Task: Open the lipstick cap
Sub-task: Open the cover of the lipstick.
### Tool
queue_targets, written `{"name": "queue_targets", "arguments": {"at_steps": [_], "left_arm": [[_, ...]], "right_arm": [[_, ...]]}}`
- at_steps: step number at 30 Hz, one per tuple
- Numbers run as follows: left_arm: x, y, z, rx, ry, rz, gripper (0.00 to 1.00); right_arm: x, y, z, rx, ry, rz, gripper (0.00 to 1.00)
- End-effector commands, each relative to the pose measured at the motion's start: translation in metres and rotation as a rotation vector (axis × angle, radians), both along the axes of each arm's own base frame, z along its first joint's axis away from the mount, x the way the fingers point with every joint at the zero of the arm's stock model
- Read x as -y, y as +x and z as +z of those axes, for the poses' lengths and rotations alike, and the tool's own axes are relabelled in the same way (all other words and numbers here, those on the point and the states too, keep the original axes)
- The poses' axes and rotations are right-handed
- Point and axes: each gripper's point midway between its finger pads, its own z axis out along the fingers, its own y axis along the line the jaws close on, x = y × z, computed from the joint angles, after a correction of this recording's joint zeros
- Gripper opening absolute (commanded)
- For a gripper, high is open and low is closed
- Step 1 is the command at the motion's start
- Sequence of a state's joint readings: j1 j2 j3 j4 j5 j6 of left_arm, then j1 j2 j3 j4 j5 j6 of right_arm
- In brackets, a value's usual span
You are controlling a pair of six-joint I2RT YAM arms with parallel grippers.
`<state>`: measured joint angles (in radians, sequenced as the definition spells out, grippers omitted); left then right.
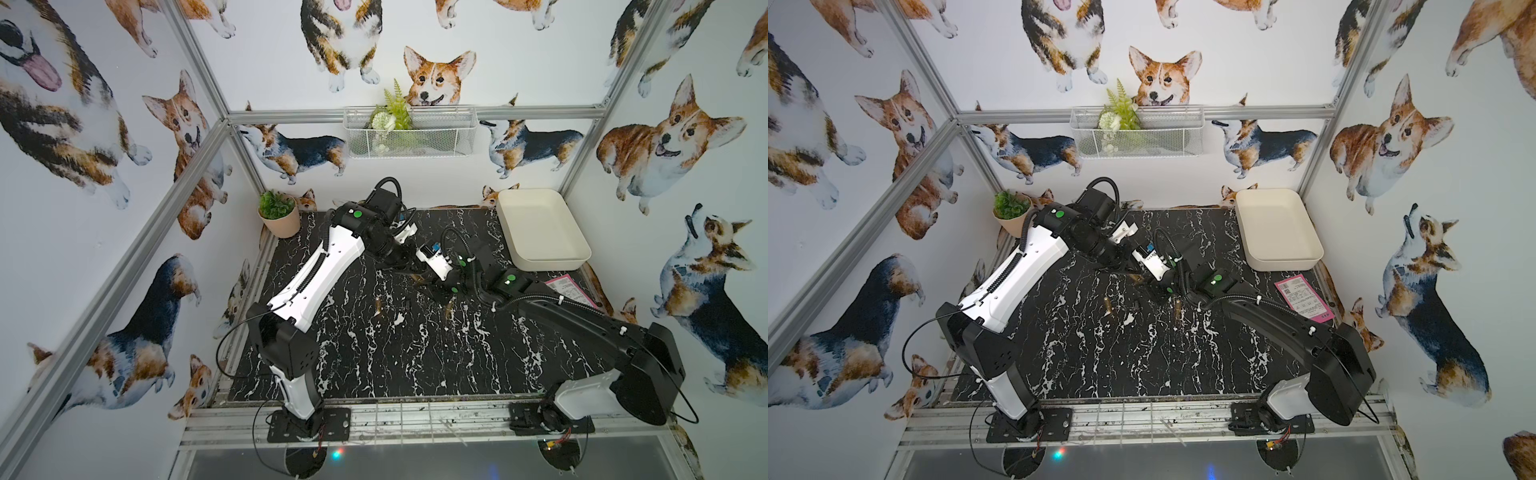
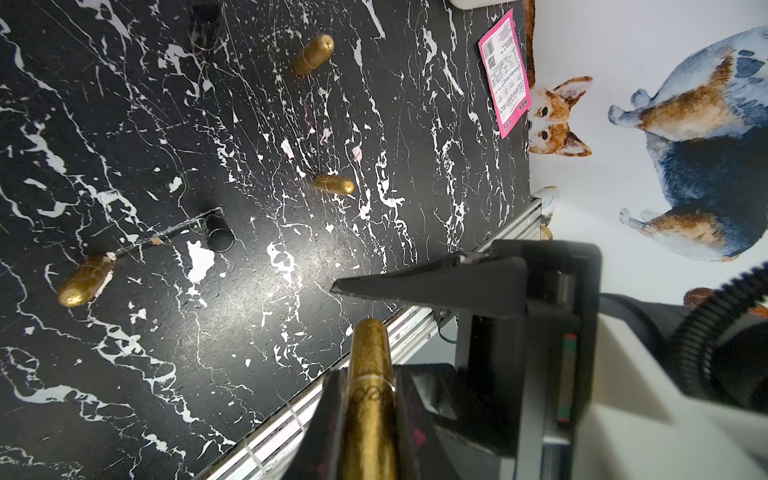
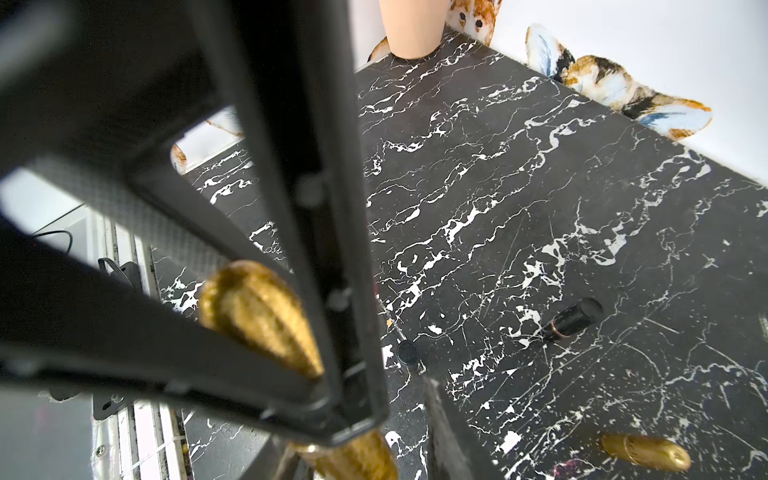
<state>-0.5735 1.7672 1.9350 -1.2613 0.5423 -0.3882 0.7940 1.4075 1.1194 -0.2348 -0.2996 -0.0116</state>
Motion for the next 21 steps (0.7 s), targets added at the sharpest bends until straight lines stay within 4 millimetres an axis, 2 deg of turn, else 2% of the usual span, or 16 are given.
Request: {"name": "queue_targets", "arguments": {"at_steps": [1, 8, 11, 12, 21], "left_arm": [[-0.001, -0.002, 0.000, -0.015, 0.002, -0.002, 0.00], [-0.002, 0.000, -0.004, -0.024, 0.004, -0.001, 0.00], [-0.001, 0.000, -0.006, -0.030, 0.005, -0.002, 0.00], [-0.001, 0.000, -0.006, -0.031, 0.005, -0.002, 0.00], [0.000, -0.001, -0.006, -0.034, 0.001, -0.006, 0.00]], "right_arm": [[-0.002, -0.003, 0.002, 0.006, -0.001, 0.016, 0.42], [0.002, -0.010, 0.000, 0.002, -0.018, 0.024, 0.32], [0.004, -0.014, -0.001, -0.002, -0.023, 0.031, 0.10], [0.005, -0.014, -0.001, -0.001, -0.022, 0.030, 0.08], [0.006, -0.018, -0.002, 0.000, -0.020, 0.029, 0.07]]}}
